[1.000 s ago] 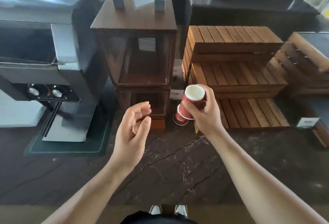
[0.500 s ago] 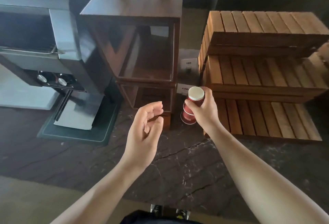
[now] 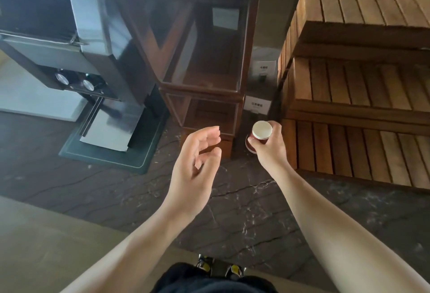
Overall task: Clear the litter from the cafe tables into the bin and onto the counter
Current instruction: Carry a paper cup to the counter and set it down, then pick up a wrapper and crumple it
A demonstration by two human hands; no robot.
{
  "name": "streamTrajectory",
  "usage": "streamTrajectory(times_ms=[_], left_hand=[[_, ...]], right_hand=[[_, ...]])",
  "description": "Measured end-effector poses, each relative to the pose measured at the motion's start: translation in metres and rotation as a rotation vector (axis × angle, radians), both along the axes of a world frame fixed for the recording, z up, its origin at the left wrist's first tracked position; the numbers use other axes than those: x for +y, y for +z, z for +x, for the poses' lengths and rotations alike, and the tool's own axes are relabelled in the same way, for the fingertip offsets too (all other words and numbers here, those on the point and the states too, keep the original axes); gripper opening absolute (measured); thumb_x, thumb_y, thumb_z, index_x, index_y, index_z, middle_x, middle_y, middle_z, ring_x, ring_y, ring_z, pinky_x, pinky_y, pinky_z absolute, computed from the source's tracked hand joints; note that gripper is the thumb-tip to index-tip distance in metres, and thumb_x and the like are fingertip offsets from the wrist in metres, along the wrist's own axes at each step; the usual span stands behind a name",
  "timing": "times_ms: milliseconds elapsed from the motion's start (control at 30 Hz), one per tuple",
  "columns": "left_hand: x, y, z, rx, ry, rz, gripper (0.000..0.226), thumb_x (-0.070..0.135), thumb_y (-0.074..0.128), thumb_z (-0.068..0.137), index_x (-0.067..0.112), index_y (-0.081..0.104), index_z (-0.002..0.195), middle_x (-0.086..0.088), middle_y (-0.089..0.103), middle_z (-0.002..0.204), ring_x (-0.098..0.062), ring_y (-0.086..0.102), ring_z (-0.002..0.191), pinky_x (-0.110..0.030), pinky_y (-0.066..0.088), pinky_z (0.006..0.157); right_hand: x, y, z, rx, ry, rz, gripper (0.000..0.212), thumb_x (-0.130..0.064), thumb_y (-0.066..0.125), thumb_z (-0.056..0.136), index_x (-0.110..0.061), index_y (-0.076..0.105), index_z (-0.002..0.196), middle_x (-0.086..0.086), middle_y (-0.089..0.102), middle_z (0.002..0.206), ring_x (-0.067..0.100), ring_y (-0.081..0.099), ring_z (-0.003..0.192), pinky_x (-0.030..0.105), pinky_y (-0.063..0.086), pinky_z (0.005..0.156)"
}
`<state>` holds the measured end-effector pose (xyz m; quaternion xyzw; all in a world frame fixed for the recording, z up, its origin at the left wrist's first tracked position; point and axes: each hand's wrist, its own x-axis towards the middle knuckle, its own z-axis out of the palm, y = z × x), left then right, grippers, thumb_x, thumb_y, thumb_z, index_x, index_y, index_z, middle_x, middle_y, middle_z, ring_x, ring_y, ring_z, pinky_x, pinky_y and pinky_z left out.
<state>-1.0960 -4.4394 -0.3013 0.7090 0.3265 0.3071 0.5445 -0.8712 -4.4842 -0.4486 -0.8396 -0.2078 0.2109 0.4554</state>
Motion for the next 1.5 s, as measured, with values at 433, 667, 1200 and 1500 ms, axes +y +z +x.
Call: streamTrajectory(times_ms=[433, 667, 1200, 1500], left_hand=[[0.002, 0.008, 0.000, -0.060, 0.069, 0.017, 0.032, 0.029, 0.056, 0.102, 0.029, 0.060, 0.133, 0.008, 0.064, 0.139, -0.018, 0.062, 0.132, -0.057, 0.052, 0.110], [-0.002, 0.019, -0.001, -0.118, 0.165, 0.057, 0.037, 0.029, 0.054, 0.101, 0.020, 0.061, 0.135, 0.008, 0.063, 0.138, -0.016, 0.062, 0.132, -0.054, 0.052, 0.112], [0.006, 0.029, -0.167, -0.267, 0.570, 0.114, 0.038, 0.037, 0.057, 0.095, 0.018, 0.060, 0.129, 0.012, 0.067, 0.128, -0.016, 0.063, 0.128, -0.067, 0.046, 0.111], [0.027, 0.042, -0.338, -0.295, 0.795, 0.153, 0.042, 0.038, 0.058, 0.091, 0.017, 0.060, 0.127, 0.005, 0.066, 0.131, -0.016, 0.063, 0.126, -0.065, 0.048, 0.109]], right_hand=[[-0.034, 0.103, -0.014, -0.065, 0.029, 0.491, 0.036, -0.037, 0.065, 0.100, -0.041, 0.058, 0.134, -0.013, 0.061, 0.141, 0.005, 0.056, 0.135, 0.022, 0.046, 0.112], [-0.060, 0.162, -0.034, -0.028, 0.218, 0.641, 0.030, -0.042, 0.058, 0.102, -0.038, 0.062, 0.132, -0.006, 0.068, 0.137, 0.015, 0.062, 0.133, 0.026, 0.053, 0.107], [0.022, 0.180, -0.180, 0.078, 0.654, 0.573, 0.027, -0.042, 0.057, 0.105, -0.036, 0.061, 0.131, -0.019, 0.068, 0.130, 0.011, 0.063, 0.130, 0.027, 0.053, 0.108], [0.087, 0.201, -0.355, 0.180, 0.854, 0.591, 0.029, -0.041, 0.057, 0.100, -0.032, 0.062, 0.128, -0.010, 0.069, 0.126, 0.011, 0.065, 0.122, 0.028, 0.056, 0.104]])
